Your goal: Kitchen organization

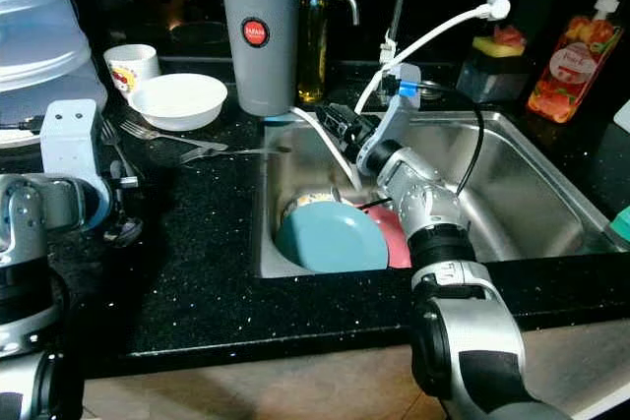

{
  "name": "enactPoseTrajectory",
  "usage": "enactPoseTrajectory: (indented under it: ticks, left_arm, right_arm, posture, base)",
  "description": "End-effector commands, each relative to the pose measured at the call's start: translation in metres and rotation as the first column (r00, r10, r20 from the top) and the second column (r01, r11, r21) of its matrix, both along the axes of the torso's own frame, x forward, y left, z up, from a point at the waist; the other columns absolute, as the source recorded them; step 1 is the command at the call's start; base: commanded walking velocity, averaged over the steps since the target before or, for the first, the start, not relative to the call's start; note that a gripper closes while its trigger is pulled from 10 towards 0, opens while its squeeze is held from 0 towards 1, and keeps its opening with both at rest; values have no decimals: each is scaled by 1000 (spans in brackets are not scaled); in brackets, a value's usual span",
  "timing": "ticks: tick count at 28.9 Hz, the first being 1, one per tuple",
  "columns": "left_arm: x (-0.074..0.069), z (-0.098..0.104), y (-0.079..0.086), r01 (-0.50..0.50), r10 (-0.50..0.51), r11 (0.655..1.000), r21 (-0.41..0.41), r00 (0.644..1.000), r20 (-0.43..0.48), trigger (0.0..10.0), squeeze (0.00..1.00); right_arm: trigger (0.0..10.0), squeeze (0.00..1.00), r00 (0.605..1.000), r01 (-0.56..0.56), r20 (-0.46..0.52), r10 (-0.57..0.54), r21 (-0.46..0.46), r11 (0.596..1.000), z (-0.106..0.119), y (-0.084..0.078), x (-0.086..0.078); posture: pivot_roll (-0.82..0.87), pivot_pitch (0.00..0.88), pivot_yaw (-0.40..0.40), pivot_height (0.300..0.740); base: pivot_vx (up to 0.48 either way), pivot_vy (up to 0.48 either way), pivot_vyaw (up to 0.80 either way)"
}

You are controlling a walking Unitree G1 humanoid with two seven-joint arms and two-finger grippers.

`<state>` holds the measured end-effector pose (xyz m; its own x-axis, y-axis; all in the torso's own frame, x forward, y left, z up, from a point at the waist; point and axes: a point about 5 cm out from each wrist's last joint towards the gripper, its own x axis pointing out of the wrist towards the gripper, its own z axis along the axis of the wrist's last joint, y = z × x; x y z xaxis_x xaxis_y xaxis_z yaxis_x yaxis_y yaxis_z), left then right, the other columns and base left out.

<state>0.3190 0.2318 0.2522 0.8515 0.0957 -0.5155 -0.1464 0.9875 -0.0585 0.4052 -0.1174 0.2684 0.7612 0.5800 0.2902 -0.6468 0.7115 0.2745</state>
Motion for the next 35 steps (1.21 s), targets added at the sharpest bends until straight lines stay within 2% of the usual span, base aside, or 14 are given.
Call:
enactPoseTrajectory:
  ticks: [1,3,4,5,13,21,25,30,31,35]
  left_arm:
    - [-2,-34,0,8,-19,997,-73,989,-148,10000,0]
    - [-2,-35,1,4,-16,997,-83,988,-151,10000,0]
    - [-1,-37,3,2,-15,996,-84,988,-155,8118,0]
    - [-1,-39,6,-1,-11,997,-75,987,-158,0,0]
    - [0,-40,13,-18,9,998,-61,988,-151,0,0]
    - [3,-36,20,-60,53,996,-59,993,-110,0,0]
    - [6,-29,24,-76,73,996,-51,996,-57,0,0]
    - [14,3,16,-25,30,999,-32,989,143,0,0]
    - [16,16,11,15,-10,1000,-22,976,219,0,0]
    - [19,53,-2,109,-95,994,-10,907,411,0,0]
  right_arm:
    - [10000,0,1000,-8,-5,8,-11,1000,-2,0,-1]
    - [10000,0,1000,-8,-5,8,-10,1000,-2,1,-1]
    - [10000,0,1000,-8,-5,8,-9,1000,-1,0,-1]
    - [10000,0,1000,-7,-8,7,-3,1000,-1,0,-1]
    - [10000,0,1000,-5,-15,5,2,1000,-2,-1,-1]
    - [10000,0,1000,-5,-16,5,3,1000,-2,-1,-1]
    - [10000,0,1000,-6,-16,6,3,1000,-2,-1,-1]
    - [10000,0,1000,-6,-16,6,19,1000,0,-2,0]
    - [10000,0,1000,-7,-16,7,27,1000,1,-2,0]
    - [10000,0,1000,-18,-18,20,83,996,6,-2,0]
  posture:
    - [102,56,-42,740]
    - [102,56,-42,740]
    - [101,56,-42,740]
    - [101,56,-42,740]
    - [101,58,-39,740]
    - [101,60,-40,740]
    - [101,60,-40,740]
    - [100,63,-42,740]
    - [100,65,-45,740]
    - [103,68,-48,740]
  base:
    - [0,0,0]
    - [0,0,0]
    - [0,0,0]
    - [0,0,0]
    - [0,0,0]
    - [0,0,0]
    - [0,0,0]
    - [0,0,0]
    - [0,0,0]
    - [0,0,0]
